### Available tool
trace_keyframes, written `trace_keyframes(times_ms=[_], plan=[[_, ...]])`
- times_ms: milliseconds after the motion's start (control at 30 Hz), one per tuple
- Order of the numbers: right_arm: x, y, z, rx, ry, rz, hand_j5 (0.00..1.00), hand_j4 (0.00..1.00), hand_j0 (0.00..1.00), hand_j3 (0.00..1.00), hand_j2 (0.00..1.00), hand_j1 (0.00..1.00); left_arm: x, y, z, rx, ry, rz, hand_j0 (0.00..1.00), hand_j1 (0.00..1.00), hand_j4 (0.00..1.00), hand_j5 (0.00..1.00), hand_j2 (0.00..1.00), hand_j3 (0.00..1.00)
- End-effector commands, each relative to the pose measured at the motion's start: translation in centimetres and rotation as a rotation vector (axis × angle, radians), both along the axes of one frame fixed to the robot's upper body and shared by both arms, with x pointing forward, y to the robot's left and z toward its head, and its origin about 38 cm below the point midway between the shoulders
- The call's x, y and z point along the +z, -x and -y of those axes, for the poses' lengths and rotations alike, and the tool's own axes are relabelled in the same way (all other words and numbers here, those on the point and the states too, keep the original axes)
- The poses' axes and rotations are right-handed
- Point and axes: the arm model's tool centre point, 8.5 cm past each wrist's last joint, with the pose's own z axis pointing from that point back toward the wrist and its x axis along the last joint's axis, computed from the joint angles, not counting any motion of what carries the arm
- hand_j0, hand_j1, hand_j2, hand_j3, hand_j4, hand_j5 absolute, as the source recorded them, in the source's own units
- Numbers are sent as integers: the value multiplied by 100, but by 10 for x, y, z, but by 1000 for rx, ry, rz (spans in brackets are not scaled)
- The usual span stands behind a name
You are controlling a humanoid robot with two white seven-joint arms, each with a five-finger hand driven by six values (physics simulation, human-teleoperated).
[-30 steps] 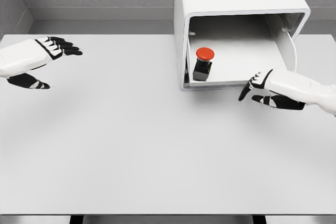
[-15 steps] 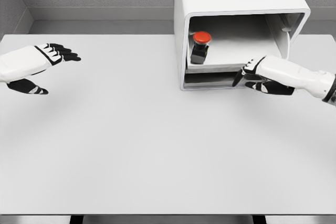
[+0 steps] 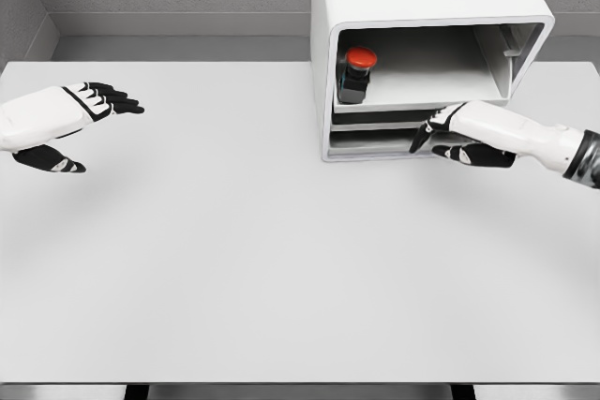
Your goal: Slide open multi-storey tabletop storage cabinets and put open load switch and slide close multi-storey tabletop storage cabinets
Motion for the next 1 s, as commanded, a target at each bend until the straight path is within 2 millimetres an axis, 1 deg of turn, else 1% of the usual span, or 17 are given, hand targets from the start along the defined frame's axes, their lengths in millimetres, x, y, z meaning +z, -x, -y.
trace_keyframes(times_ms=[0,100,133,167,267,400,533,767,867,933,967], plan=[[1,-1,1,-4,-7,-3,53,53,53,53,53,53,1,0,0,2,5,-1,100,100,100,100,100,100],[2,-1,0,-3,-6,1,53,53,53,53,53,53,1,0,0,1,5,0,100,100,100,100,100,100],[5,-3,0,-3,-7,8,53,53,53,53,53,53,1,0,0,1,5,0,100,100,100,100,100,100],[5,-5,3,-12,-4,7,53,53,53,53,53,53,1,0,0,1,5,0,100,100,100,100,100,100],[-1,-7,-2,-13,-5,2,53,53,53,53,53,53,1,0,0,-1,6,1,100,100,100,100,100,100],[0,-15,-4,-15,-2,-1,53,53,53,53,53,53,1,0,1,-1,5,-1,100,100,100,100,100,100],[-1,-16,-3,-21,-3,-4,53,53,53,53,53,53,0,1,1,-3,5,-2,100,100,100,100,100,100],[0,-16,-2,-21,-3,-3,53,53,53,53,53,53,0,1,2,-5,5,-1,100,100,100,100,100,100],[0,-12,-1,-16,-6,-3,54,54,54,54,54,54,0,1,2,-7,5,-2,100,100,100,100,100,100],[7,-7,-7,8,-3,18,54,54,54,54,54,54,0,1,2,-7,5,-2,100,100,100,100,100,100],[8,-4,-4,9,7,18,54,54,54,54,54,54,0,1,2,-7,5,-2,100,100,100,100,100,100]])
